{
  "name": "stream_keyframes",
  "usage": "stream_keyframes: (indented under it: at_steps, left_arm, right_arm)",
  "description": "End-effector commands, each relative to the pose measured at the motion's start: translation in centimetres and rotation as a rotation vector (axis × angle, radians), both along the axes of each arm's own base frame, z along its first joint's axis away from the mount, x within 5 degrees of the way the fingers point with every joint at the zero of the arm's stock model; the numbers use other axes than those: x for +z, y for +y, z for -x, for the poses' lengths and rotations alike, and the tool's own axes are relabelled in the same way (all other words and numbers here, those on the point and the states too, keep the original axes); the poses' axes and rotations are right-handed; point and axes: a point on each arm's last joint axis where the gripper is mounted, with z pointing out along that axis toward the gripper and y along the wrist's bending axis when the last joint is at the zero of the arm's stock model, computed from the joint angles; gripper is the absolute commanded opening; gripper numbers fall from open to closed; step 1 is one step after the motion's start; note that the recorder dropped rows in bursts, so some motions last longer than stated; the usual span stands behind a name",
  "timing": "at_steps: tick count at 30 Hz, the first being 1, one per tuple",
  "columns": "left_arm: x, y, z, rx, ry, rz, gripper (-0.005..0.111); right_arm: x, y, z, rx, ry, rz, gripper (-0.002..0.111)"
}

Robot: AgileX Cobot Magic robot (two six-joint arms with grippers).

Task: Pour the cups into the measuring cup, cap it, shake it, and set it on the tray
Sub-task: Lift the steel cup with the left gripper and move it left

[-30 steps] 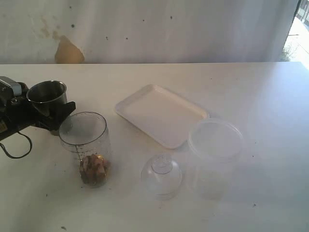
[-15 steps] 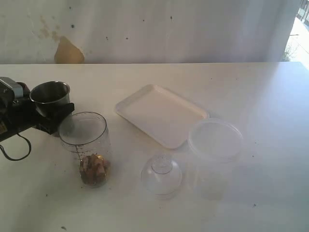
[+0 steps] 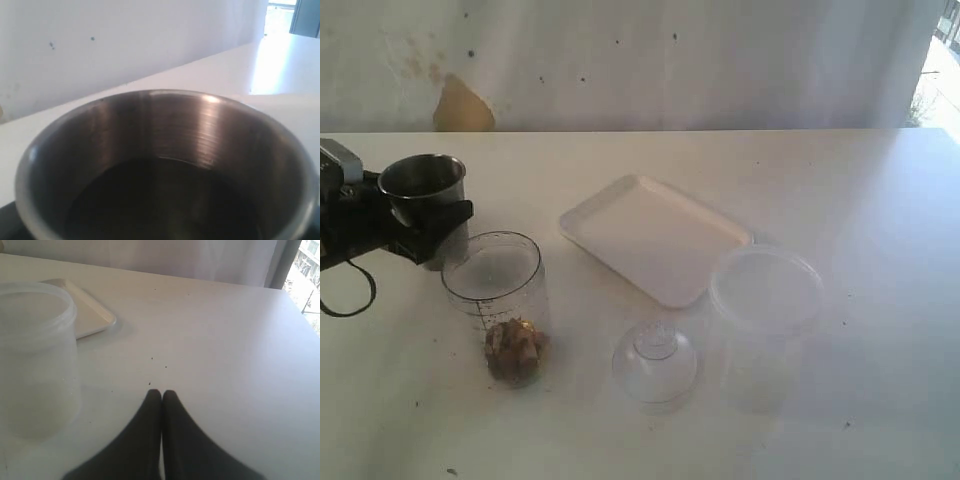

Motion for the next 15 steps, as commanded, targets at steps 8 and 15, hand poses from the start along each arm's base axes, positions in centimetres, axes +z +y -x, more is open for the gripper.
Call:
stream_keyframes:
  at_steps: [8, 15]
  left_arm:
    - [7.5, -0.8, 1.2, -0.092, -0.153, 0.066, 0.0]
    - [11.0, -1.3, 2.7, -0.155, -0.19, 0.067, 0.0]
  right_arm:
    - [-0.1, 0.0, 0.0, -0.003, 0.002, 0.006, 0.0]
    - [-0.1, 0.0, 0.0, -0.003, 0.002, 0.006, 0.0]
